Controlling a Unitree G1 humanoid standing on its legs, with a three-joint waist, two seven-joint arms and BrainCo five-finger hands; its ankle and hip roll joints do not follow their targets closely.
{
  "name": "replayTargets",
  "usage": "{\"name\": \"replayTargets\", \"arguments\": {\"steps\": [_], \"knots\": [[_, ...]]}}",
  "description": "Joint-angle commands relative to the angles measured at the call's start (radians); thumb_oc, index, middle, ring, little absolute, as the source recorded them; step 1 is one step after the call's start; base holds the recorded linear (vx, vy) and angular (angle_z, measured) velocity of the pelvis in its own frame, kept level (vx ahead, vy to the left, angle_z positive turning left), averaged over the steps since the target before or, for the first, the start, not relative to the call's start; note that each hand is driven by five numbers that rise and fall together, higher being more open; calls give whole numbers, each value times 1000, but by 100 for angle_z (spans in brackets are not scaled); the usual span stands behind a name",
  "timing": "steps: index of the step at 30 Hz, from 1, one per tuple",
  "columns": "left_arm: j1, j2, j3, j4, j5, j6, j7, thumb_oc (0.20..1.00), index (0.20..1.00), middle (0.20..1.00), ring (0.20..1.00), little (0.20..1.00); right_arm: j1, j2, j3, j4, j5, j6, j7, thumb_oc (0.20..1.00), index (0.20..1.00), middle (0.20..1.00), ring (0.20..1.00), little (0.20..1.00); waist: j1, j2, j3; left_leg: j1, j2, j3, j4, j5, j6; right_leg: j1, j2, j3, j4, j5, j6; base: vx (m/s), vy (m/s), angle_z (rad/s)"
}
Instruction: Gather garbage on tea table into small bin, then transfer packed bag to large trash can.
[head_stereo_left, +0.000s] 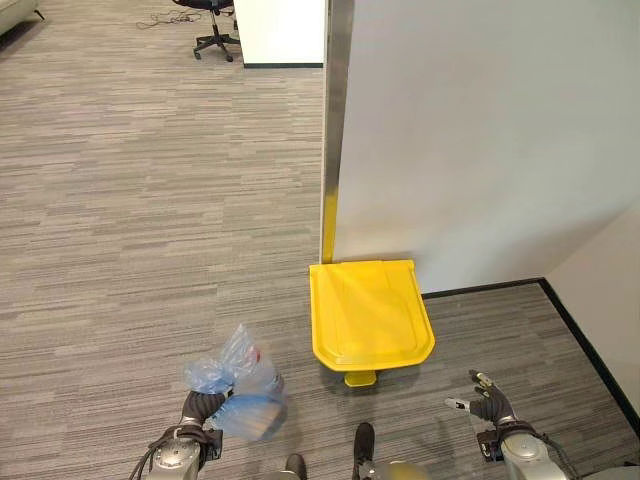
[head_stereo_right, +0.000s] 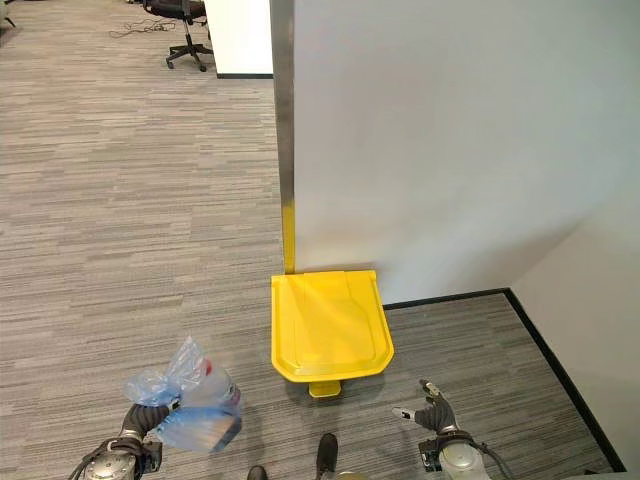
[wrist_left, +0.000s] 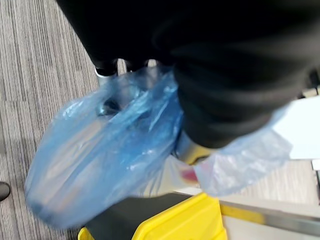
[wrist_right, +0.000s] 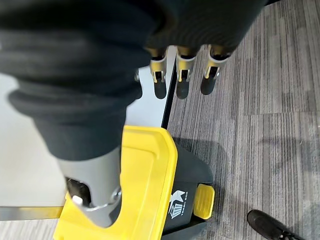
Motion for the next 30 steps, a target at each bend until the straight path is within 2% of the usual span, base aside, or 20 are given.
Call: {"name": "replayTargets", "arguments": {"steps": [1, 3, 5, 6, 10, 11, 12, 13, 14, 16, 18, 24, 30], "knots": [[-29, 56, 27, -45, -11, -35, 5, 200, 200, 200, 200, 200, -55, -4, 3, -7, 8, -21, -11, 1000, 1000, 1000, 1000, 1000, -1, -3, 31, -58, -13, -43, 133, -145, 5, 3, -68, 39, 170, -213, 97, -86, 118, -10], [-37, 66, 34, -54, -15, -35, 10, 200, 200, 200, 200, 200, -64, 8, 10, -22, 7, -22, -8, 1000, 1000, 1000, 1000, 1000, 4, 0, 53, -57, -23, -47, 135, -154, 21, -49, -87, 43, 272, -213, 117, -57, 167, -18], [-47, 68, 33, -53, -15, -35, 8, 200, 200, 200, 200, 200, -66, 13, 14, -25, 8, -20, -7, 1000, 1000, 1000, 1000, 1000, 4, -1, 66, -39, -31, -46, 138, -168, 27, -83, -95, 35, 328, -204, 121, 65, 123, -20], [-52, 69, 29, -55, -14, -35, 6, 200, 200, 200, 200, 200, -71, 8, 18, -28, 4, -16, -5, 1000, 1000, 1000, 1000, 1000, -2, 0, 78, -6, -43, -53, 127, -183, 32, -129, -90, 24, 330, -175, 116, 165, 91, -5], [-57, 63, 21, -53, -13, -37, 4, 200, 200, 200, 200, 200, -74, 0, 17, -29, 9, -17, -7, 1000, 1000, 1000, 1000, 1000, -30, 11, 92, 59, -68, -80, 109, -213, 36, -204, -78, -4, 223, -118, 124, 236, 57, 10], [-70, 59, 23, -47, -18, -43, 7, 200, 200, 200, 200, 200, -75, 0, 16, -23, 8, -14, -9, 1000, 1000, 1000, 1000, 1000, -45, 11, 102, 81, -81, -105, 128, -239, 28, -237, -75, -34, 128, -95, 137, 368, -5, 42], [-74, 58, 23, -46, -18, -45, 9, 200, 200, 200, 200, 200, -75, -1, 15, -22, 7, -13, -10, 1000, 1000, 1000, 1000, 1000, -49, 11, 102, 84, -86, -115, 137, -249, 26, -245, -74, -34, 113, -91, 139, 466, -57, 75], [-79, 57, 18, -52, -14, -47, 9, 200, 200, 200, 200, 200, -69, -6, 7, -28, 17, -16, -13, 1000, 1000, 1000, 1000, 1000, -59, 8, 97, 94, -100, -145, 155, -279, 22, -249, -64, -7, 86, -77, 144, 338, -77, 62], [-84, 60, 17, -50, -10, -47, 9, 200, 200, 200, 200, 200, -60, -8, 0, -28, 21, -16, -14, 1000, 1000, 1000, 1000, 1000, -64, 4, 90, 99, -106, -160, 171, -302, 17, -247, -64, 18, 80, -66, 136, 405, -116, 78], [-85, 58, 13, -49, -13, -49, 7, 200, 200, 200, 200, 200, -52, -11, -15, -21, 41, -19, -17, 1000, 1000, 1000, 1000, 1000, -69, 0, 76, 105, -102, -183, 224, -341, 6, -244, -81, 25, 95, -39, 126, 317, -128, 67], [-83, 49, 11, -42, -20, -47, 9, 200, 200, 200, 200, 200, -47, -13, -26, -10, 51, -20, -22, 1000, 1000, 1000, 1000, 1000, -79, 2, 65, 112, -75, -193, 249, -364, -4, -244, -81, 24, 124, -40, 115, 265, -156, 46], [-105, 48, 2, -16, -20, -49, 9, 200, 200, 200, 200, 200, -77, -24, -33, -3, 84, -36, -34, 1000, 1000, 1000, 1000, 1000, -100, 29, 32, 136, -31, -168, 178, -350, -18, -252, -56, -10, 125, -44, 114, 112, -53, 11], [-110, 45, -11, -45, -15, -52, -10, 200, 200, 200, 200, 200, -116, -12, 30, -37, 70, -40, -4, 1000, 1000, 1000, 1000, 1000, -90, 34, 33, 140, -41, -144, 134, -335, -11, -265, -36, 10, 93, -22, 123, -8, 15, -17]]}}
